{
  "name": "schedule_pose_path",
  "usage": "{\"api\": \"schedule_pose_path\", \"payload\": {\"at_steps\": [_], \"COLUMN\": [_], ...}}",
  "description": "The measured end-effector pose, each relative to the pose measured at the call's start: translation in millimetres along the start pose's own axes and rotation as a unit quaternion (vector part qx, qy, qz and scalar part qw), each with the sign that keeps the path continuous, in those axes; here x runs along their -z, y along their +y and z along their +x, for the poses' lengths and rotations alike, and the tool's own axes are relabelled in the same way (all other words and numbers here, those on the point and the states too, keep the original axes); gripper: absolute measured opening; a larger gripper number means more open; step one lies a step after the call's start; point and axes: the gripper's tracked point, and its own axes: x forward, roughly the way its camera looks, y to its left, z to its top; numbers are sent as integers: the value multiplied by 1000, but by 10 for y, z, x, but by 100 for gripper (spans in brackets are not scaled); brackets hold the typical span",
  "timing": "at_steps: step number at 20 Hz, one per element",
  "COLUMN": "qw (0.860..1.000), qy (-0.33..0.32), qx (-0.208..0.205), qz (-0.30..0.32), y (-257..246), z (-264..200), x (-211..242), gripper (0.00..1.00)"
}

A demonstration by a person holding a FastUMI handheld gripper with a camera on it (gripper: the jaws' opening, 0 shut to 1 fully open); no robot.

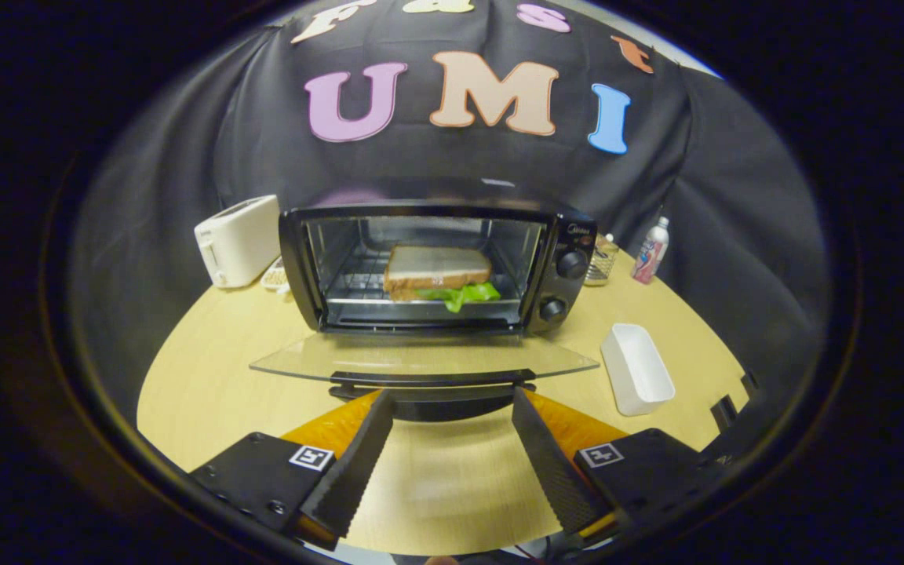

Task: Open the toaster oven, put the food inside, and close the toaster oven door.

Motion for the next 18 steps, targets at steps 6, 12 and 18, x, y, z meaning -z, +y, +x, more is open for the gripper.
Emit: {"api": "schedule_pose_path", "payload": {"at_steps": [6, 12, 18], "qw": [999, 997, 994], "qy": [-38, -70, -93], "qx": [-13, -13, -16], "qz": [26, 30, 51], "y": [63, 128, 144], "z": [39, 225, 382], "x": [-392, -791, -1047], "gripper": [98, 98, 99]}}
